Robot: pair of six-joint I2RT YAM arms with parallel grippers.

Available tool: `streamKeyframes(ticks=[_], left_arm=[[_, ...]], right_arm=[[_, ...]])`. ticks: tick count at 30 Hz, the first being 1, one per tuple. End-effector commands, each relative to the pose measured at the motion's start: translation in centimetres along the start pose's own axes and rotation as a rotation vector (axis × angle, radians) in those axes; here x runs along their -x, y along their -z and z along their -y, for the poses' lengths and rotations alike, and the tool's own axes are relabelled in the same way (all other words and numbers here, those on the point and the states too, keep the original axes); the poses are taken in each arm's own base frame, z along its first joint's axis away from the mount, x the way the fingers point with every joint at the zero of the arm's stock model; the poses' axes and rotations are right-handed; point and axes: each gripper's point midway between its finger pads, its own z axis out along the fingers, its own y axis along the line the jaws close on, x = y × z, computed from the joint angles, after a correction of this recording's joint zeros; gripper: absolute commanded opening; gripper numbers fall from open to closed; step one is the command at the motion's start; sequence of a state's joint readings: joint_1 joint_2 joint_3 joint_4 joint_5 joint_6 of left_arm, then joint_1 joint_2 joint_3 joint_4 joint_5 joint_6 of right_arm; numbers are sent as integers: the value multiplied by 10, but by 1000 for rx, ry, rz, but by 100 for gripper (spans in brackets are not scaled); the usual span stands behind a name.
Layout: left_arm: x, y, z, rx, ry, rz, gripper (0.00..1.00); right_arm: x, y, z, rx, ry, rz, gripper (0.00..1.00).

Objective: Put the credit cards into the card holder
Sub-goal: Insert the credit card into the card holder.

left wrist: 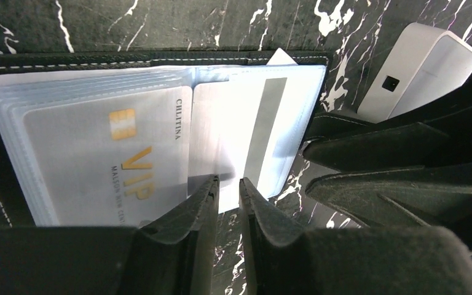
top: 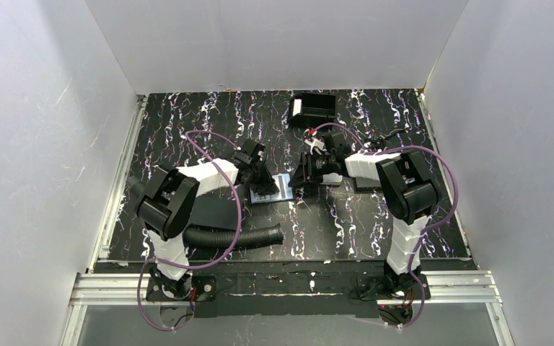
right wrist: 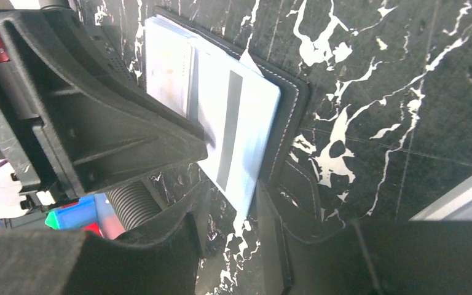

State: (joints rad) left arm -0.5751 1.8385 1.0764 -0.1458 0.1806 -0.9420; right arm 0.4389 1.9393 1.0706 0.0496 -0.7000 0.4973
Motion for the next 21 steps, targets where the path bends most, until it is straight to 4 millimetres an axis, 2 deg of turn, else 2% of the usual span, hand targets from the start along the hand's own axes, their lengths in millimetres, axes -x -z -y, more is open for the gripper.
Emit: streamKeyframes(ticks=[1,3,5,9,11,13,16,21], left_arm=[[-29,-9,-49,144,33,-86,17],[-28,-8,-48,130,32,-82,17],[-25,-4,-40,109,2,-83,23],[-8,15,-16,54,-69,-39,35],[-1,24,-4,23,-102,-16,38],[2,30,3,7,-121,-13,40],[2,33,5,4,-125,-10,42],[-4,25,-9,58,-119,-38,47]], right_arm=[[14,11,-27,52,57,25,42],[16,10,-30,63,56,24,40],[17,9,-29,60,58,28,40],[14,0,-35,96,67,4,34],[14,-4,-39,98,86,0,31],[14,-9,-34,87,85,2,27],[12,-16,-21,64,68,-2,21],[7,-23,0,2,50,-5,16]])
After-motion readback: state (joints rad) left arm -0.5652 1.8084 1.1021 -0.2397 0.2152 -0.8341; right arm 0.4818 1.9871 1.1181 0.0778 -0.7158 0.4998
